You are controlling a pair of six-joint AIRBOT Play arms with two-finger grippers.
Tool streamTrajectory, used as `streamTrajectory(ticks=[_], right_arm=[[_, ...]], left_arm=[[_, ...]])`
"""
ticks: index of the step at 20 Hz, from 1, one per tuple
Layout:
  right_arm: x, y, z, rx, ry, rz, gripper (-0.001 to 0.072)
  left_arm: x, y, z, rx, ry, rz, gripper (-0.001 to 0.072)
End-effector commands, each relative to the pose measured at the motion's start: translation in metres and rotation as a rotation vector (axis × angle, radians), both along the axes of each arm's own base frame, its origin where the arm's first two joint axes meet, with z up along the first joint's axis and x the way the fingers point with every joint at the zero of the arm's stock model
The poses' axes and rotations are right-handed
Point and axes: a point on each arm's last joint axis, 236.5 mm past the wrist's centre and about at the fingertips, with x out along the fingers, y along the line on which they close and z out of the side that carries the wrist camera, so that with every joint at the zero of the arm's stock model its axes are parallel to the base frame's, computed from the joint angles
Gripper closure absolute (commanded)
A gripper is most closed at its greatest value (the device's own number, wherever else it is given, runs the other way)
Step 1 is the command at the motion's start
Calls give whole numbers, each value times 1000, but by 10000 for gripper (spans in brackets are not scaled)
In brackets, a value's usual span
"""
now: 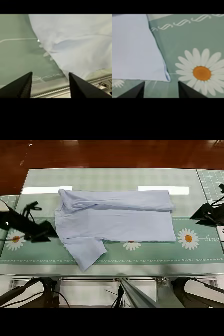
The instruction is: Fold the shirts.
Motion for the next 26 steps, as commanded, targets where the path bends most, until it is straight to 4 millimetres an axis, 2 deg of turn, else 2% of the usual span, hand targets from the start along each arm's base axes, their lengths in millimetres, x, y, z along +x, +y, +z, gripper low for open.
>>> streamTrajectory(ticks=[1, 4, 7, 8, 10, 11, 14, 15, 18, 21, 26], right_arm=[[8, 26, 1, 113, -116, -14, 211], [16, 30, 6, 136, -155, -21, 211], [18, 29, 6, 132, -161, -22, 212], [17, 29, 6, 133, -160, -22, 212], [15, 30, 6, 137, -150, -19, 213], [11, 26, 2, 116, -135, -11, 212], [-28, -12, -32, -74, 19, 31, 212], [-41, -14, -43, -70, 62, 7, 211], [-60, 18, -72, 66, 88, -47, 209], [-53, 36, -92, 115, 47, -142, 209], [-34, 52, -104, 176, -23, -279, 210]], left_arm=[[-24, -32, -31, -96, -28, 87, 156], [-10, -53, -39, -152, -62, 170, 157], [-5, -70, -58, -115, -61, 149, 173], [5, -73, -64, -97, -68, 202, 307], [26, -79, -62, -117, -107, 286, 635], [31, -79, -59, -127, -126, 292, 686], [31, -81, -47, -160, -140, 250, 687], [30, -82, -43, -167, -150, 231, 686], [30, -82, -38, -171, -175, 205, 686], [27, -84, -37, -179, -170, 193, 686], [28, -84, -37, -177, -182, 180, 686]])
